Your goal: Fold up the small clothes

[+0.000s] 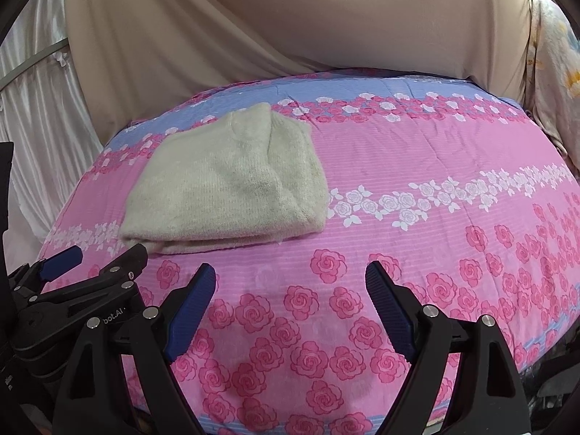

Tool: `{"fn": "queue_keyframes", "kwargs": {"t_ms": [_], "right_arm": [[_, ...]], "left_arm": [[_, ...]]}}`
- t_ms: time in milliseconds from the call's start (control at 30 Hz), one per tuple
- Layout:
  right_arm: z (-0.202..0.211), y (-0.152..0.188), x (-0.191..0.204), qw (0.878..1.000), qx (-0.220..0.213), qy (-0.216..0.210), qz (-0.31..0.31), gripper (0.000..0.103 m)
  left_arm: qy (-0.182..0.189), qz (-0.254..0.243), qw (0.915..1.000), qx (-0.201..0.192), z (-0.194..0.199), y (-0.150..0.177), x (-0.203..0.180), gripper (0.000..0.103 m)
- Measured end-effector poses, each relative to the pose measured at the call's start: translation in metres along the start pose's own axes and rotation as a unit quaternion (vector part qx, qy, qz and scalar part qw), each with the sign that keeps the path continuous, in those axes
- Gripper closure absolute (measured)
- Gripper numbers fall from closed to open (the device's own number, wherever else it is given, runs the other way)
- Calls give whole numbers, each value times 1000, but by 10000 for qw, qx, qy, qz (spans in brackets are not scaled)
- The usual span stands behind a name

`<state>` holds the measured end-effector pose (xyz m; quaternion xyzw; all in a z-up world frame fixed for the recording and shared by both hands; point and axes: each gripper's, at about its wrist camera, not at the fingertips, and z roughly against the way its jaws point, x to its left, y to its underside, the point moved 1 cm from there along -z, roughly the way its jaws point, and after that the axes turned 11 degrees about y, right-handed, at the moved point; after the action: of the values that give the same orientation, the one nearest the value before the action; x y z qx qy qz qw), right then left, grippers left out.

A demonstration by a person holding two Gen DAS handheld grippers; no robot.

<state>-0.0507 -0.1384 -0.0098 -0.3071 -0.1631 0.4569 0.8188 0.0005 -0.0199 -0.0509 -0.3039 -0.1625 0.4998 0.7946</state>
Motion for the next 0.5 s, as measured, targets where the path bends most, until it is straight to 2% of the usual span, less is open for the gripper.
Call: {"fn": "queue_keyframes", "kwargs": {"t_ms": [500], "right_arm": [[4,3,-2,10000,-36,8,-49,21]], "left_arm": [[-111,-80,9999,15,2,5,-5,12]]}}
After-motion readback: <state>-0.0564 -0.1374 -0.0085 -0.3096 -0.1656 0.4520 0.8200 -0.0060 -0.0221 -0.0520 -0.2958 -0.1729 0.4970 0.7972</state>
